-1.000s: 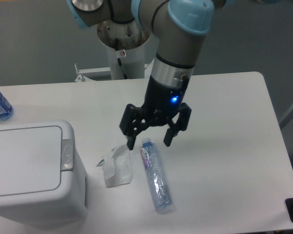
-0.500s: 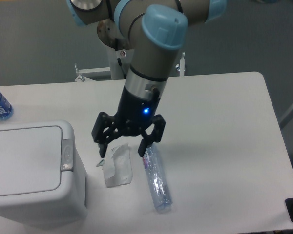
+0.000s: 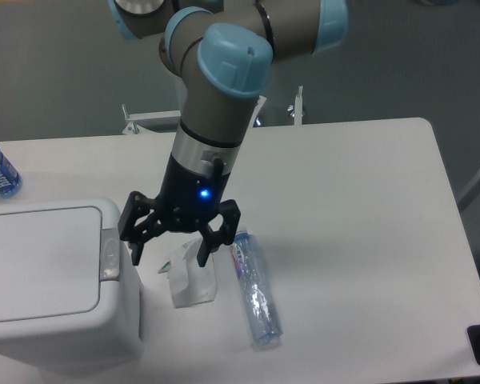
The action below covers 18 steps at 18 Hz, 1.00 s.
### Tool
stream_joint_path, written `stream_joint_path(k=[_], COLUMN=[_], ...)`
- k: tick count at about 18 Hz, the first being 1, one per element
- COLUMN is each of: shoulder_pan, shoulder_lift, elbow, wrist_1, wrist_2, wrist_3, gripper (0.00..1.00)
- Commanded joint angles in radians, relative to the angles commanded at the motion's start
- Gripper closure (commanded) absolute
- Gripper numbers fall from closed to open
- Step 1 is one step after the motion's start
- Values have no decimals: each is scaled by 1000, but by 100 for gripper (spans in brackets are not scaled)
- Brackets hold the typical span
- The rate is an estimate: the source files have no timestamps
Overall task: Open the trash can
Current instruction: 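Lower the gripper finger onto the lid edge and push it open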
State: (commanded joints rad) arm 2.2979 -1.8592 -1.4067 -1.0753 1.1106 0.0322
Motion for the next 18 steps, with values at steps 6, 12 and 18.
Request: stream_joint_path(k=[6,12,18], shoulder_pan=[-6,-8,-17], shoulder_lift=[-2,0,2], elbow=[-5,-6,-8], wrist_1=[0,0,2], wrist_2=[0,0,0], wrist_3=[0,0,0], gripper=[0,0,0])
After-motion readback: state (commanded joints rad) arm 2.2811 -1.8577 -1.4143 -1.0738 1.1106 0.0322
